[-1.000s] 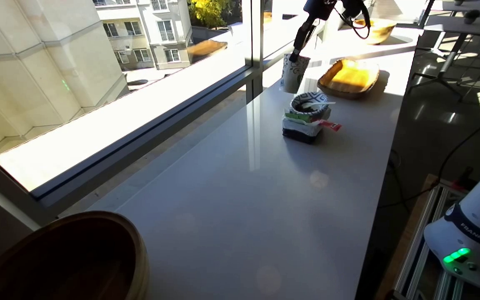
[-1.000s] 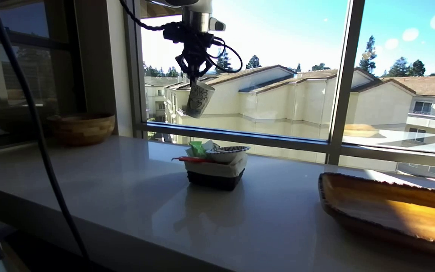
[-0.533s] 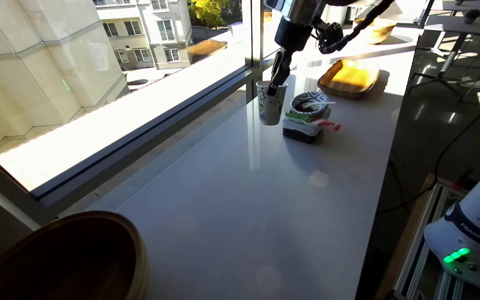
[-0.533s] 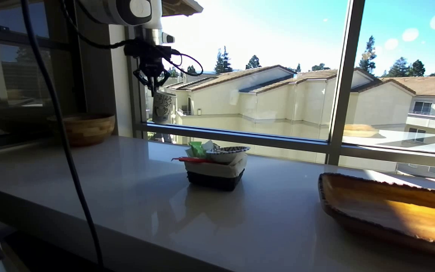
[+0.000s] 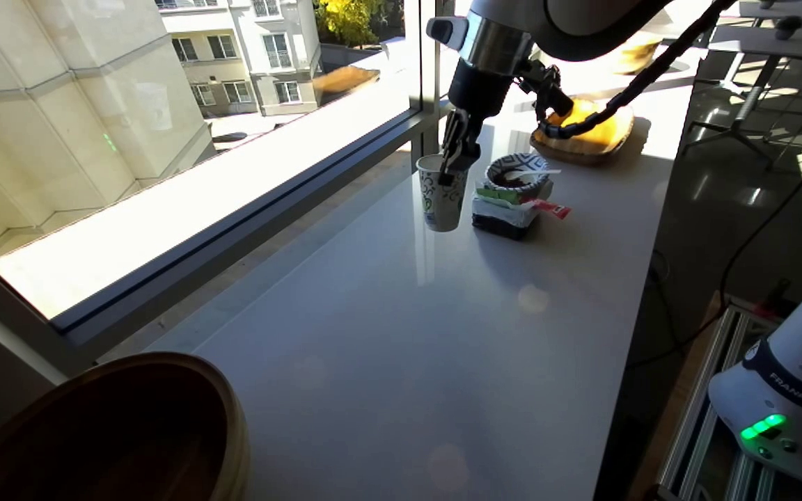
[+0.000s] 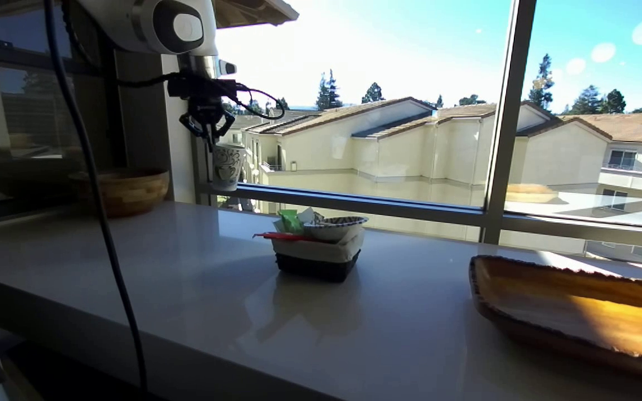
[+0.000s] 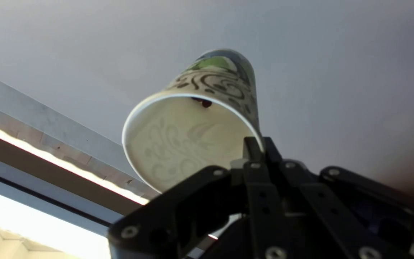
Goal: Put the cup on top of the table
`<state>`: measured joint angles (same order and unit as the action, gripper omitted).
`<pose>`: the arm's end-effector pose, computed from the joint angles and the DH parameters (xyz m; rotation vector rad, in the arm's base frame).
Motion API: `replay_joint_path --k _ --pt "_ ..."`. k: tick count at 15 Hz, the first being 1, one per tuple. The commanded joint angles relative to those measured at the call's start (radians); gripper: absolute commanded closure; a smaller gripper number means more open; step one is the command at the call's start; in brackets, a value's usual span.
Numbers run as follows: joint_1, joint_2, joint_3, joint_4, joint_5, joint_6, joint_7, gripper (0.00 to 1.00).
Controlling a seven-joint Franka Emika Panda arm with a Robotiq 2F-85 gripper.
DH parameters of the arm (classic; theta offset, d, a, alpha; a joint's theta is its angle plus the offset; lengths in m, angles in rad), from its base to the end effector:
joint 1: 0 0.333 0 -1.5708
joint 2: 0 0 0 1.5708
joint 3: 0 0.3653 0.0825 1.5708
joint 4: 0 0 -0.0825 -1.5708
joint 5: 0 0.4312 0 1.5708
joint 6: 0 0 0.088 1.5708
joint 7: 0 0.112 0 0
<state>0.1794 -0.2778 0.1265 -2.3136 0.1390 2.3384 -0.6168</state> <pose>0.4935 0.1623 0.5055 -2.8051 -1.2556 -0.4802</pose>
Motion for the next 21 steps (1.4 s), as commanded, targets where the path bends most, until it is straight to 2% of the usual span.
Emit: replay_joint_path --k 1,4,10,14,17,21 --pt "0.022 0.000 -0.020 0.002 -0.010 -0.002 0.008 0.96" --pt "0.030 0.002 -0.022 0.000 -0.005 0.012 -0.018 0.99" --pt "0.108 0.101 -0.007 0.048 0.000 0.078 -0.278 0.99" --pt "0.129 0.217 0.036 0.080 -0.031 0.195 -0.417 0.99" --pt "0.120 0.306 0.074 0.096 -0.079 0.310 -0.453 0.99" --pt "0.104 0.398 0.111 0.122 -0.102 0.383 -0.474 0.99"
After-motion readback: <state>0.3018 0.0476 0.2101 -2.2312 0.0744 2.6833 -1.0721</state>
